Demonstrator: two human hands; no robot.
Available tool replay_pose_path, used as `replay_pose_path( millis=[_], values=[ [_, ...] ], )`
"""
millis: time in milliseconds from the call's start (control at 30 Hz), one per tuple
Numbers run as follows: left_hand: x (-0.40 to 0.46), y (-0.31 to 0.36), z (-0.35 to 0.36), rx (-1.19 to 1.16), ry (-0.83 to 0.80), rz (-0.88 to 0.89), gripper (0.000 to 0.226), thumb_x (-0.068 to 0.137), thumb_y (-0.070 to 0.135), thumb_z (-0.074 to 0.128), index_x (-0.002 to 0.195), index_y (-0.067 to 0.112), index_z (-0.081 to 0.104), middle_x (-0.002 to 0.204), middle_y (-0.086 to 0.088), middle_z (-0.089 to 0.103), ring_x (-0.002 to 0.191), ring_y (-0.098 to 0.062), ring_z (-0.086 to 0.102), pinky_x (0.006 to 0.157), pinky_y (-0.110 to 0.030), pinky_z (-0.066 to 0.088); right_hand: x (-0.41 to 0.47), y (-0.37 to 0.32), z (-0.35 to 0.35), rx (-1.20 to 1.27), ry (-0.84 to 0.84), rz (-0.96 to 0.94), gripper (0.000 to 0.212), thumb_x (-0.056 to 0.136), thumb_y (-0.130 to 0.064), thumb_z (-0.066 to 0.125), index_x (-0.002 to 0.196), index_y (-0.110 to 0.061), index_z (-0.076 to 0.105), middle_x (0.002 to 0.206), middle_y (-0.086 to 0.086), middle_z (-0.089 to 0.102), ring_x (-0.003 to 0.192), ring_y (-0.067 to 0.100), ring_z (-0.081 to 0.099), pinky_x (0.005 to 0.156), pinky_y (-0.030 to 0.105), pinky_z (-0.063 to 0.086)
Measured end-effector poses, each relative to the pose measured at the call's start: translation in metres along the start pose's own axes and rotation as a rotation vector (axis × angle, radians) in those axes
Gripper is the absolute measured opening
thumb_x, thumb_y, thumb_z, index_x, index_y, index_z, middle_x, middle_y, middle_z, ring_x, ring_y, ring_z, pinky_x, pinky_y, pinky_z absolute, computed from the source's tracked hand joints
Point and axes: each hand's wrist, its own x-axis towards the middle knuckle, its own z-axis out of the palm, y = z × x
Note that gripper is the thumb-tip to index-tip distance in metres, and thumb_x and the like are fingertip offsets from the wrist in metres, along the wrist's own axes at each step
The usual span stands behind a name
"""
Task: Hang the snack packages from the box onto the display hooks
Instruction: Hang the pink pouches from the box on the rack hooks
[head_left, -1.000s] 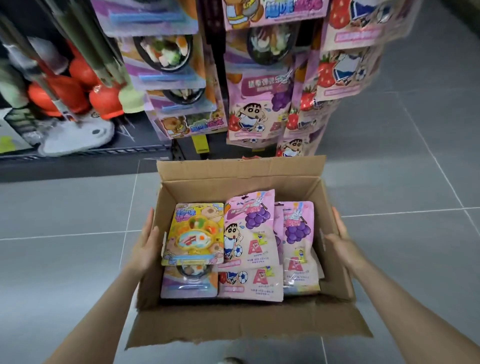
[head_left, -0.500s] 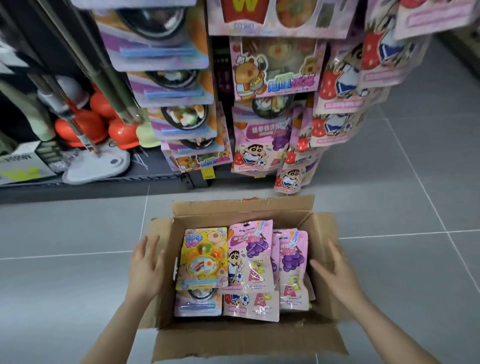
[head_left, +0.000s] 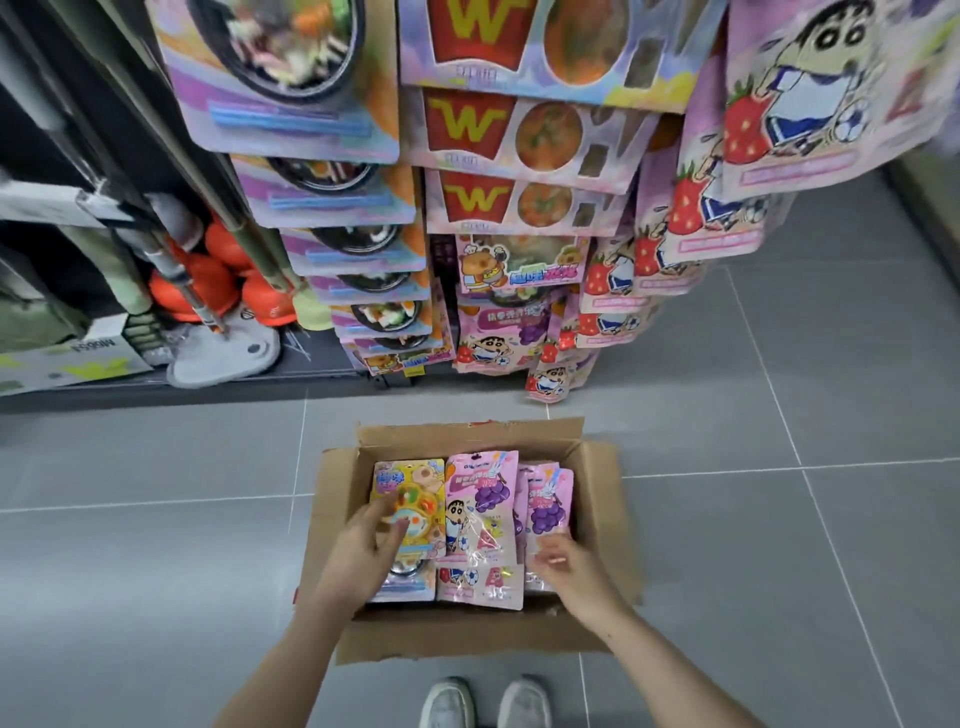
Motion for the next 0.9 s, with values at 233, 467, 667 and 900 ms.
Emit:
replay_pose_path(
  millis=[233,467,667,900],
  values=[
    [0.053,-0.077,0.059,0.072,-0.067,0.035,0.044,0.090,0.044,0.050,0.132,0.030,0.047,0.120,0.003,0.060,0.104,-0.010,0.058,0.089,-0.031,0.050,0.103,0.035,0.040,-0.021,0.115,0.015,0.026,0.084,-0.029,0.064,0.103,-0.014,0.056,0.102,0.000,0.063,0.081,0.012,0.060,0.068,0.019,0.046],
    [0.108,-0.155,0.119,0.128,-0.052,-0.009,0.051,0.088,0.045,0.048,0.133,0.021,0.047,0.113,-0.001,0.054,0.119,-0.018,0.041,0.110,-0.043,0.030,0.200,0.086,0.104,0.085,0.232,0.078,0.052,0.082,-0.024,0.068,0.124,-0.006,0.044,0.116,0.009,0.059,0.097,0.023,0.059,0.078,0.025,0.043],
    [0.111,-0.160,0.125,0.076,-0.072,-0.046,0.057,0.086,0.047,0.055,0.136,0.021,0.043,0.123,0.000,0.057,0.115,-0.015,0.050,0.099,-0.032,0.041,0.200,0.093,0.099,0.260,0.263,0.022,0.035,0.080,-0.007,0.067,0.108,-0.014,0.046,0.104,0.005,0.063,0.077,0.009,0.061,0.053,0.017,0.045],
    [0.111,-0.091,0.118,-0.219,-0.160,-0.184,0.068,0.076,0.040,0.072,0.133,0.024,0.038,0.117,0.008,0.058,0.096,-0.004,0.063,0.079,-0.023,0.050,0.155,0.075,0.055,0.407,0.063,-0.050,0.039,0.074,-0.011,0.075,0.100,-0.029,0.052,0.109,0.005,0.066,0.096,0.020,0.066,0.085,0.042,0.054]
  ],
)
